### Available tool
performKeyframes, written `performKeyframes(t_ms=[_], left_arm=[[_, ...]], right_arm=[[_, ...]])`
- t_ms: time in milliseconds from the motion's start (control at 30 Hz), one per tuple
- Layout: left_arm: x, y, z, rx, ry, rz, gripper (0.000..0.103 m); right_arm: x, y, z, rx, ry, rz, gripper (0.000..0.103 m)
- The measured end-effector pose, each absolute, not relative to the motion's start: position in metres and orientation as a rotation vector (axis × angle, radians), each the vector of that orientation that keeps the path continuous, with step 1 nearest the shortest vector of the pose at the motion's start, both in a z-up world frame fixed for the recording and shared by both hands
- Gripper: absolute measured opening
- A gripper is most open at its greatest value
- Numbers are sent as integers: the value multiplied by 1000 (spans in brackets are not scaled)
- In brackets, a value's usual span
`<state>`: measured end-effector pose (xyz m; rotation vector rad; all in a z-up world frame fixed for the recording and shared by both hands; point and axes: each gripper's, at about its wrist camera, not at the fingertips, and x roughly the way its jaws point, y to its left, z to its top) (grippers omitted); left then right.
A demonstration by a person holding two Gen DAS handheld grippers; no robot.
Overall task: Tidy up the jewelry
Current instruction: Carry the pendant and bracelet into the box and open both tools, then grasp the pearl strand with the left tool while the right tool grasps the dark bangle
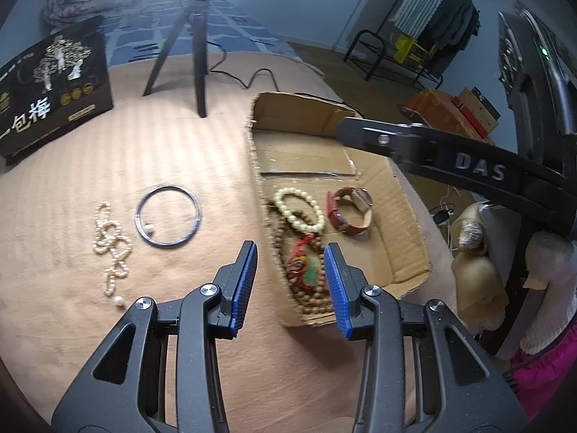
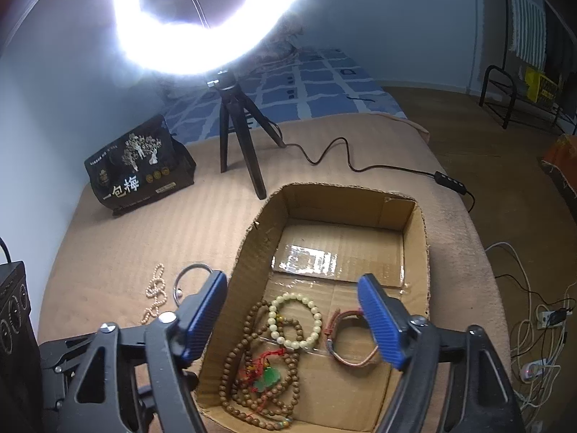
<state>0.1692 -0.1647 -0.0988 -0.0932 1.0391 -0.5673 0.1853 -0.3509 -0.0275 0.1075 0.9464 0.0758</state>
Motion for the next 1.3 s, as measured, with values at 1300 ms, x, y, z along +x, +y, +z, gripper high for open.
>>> performKeyframes(t_ms=[1300], left_arm=[[237, -29, -159, -234, 1157, -344, 50]], right_arm=[[254, -240, -69, -16, 1146, 342, 55]])
